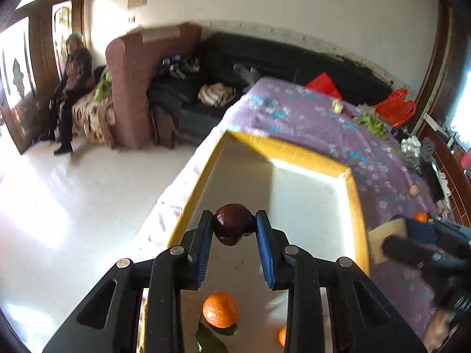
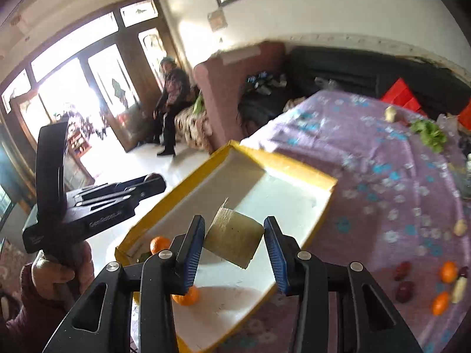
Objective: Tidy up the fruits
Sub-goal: 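Carry the plum and yam block to the tray and open both tools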
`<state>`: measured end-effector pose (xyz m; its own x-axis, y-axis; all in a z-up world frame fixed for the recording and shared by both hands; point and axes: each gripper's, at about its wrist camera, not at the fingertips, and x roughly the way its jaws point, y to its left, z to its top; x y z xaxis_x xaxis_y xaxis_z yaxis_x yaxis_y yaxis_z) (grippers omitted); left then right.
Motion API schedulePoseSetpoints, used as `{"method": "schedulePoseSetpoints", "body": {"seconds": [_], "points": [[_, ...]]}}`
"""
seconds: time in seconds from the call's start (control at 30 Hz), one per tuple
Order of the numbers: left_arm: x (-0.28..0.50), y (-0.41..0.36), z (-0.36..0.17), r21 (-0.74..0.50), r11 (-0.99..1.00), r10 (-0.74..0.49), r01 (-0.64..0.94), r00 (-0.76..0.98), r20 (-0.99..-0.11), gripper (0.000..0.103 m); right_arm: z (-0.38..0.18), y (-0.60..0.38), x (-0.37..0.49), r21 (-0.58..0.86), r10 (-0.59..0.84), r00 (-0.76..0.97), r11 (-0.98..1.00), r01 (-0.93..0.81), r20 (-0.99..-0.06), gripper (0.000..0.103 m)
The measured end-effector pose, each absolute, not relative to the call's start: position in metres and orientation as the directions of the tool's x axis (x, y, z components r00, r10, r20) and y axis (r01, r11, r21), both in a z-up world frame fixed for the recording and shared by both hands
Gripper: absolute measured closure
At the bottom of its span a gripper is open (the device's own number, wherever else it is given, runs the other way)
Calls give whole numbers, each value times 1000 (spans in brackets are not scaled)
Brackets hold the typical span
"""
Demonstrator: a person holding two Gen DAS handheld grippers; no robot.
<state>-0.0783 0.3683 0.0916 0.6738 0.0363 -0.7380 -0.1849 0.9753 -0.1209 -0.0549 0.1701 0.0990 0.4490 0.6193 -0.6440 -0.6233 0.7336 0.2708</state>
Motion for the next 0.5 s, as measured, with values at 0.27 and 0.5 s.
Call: {"method": "schedulePoseSetpoints", "body": {"seconds": [0.27, 0.5], "points": [[-54, 372, 46, -143, 968, 1, -204, 578, -816, 74, 21, 218, -49, 257, 536, 335, 752, -607, -775, 57], [-54, 375, 41, -167, 960, -12, -225, 564, -826, 63, 10, 231, -52, 202, 501, 351, 756, -623, -791, 56]]}}
